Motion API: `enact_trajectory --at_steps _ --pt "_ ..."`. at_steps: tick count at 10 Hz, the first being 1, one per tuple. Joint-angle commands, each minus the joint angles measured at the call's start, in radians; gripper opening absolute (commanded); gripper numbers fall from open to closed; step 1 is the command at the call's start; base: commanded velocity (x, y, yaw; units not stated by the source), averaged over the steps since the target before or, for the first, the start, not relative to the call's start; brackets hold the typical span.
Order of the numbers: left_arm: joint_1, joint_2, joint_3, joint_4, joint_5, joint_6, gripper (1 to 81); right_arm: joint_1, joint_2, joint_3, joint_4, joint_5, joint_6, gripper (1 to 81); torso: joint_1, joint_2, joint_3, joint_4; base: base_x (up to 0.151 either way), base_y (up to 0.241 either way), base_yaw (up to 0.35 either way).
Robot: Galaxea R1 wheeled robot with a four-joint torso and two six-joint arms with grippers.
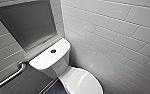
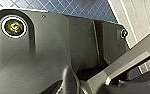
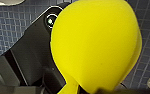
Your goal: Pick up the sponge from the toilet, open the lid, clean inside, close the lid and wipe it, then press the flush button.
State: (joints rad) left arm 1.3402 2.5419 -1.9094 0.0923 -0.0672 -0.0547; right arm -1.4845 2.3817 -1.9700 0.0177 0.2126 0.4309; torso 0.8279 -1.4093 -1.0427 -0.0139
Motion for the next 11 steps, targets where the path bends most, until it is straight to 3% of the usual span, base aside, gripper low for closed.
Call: enact_trajectory --at_steps 1,2,3,5,7,9,11 --pt "-0.042 -0.035 0.015 -0.042 0.072 0.001 81.1 -0.033 0.041 -0.064 -0.053 -0.107 -0.004 1.0 0.0 0.0 0.0 0.0 0.0 0.0 0.0" --pt "-0.054 -0.032 0.01 -0.049 0.072 0.001 81.1 -0.044 0.07 -0.1 -0.044 -0.102 -0.018 1.0 0.0 0.0 0.0 0.0 0.0 0.0 0.0" --pt "-0.068 -0.035 0.01 -0.068 0.072 0.001 81.1 -0.059 0.099 -0.142 -0.024 -0.098 -0.067 1.0 0.0 0.0 0.0 0.0 0.0 0.0 0.0" --pt "-0.088 -0.049 0.013 -0.085 0.096 0.001 81.1 -0.057 0.138 -0.192 0.132 -0.102 -0.225 1.0 0.0 0.0 0.0 0.0 0.0 0.0 0.0" --pt "-0.109 -0.057 0.01 -0.098 0.095 0.001 81.1 -0.055 0.132 -0.181 0.087 -0.102 -0.248 1.0 0.0 0.0 0.0 0.0 0.0 0.0 0.0" --pt "-0.167 -0.07 0.0 -0.207 0.09 0.001 81.1 -0.06 0.138 -0.154 0.081 -0.101 -0.245 1.0 0.0 0.0 0.0 0.0 0.0 0.0 0.0" --pt "-0.227 -0.058 0.001 -0.247 0.093 -0.001 81.1 -0.073 0.138 -0.113 0.081 -0.099 -0.245 1.0 0.0 0.0 0.0 0.0 0.0 0.0 0.0"
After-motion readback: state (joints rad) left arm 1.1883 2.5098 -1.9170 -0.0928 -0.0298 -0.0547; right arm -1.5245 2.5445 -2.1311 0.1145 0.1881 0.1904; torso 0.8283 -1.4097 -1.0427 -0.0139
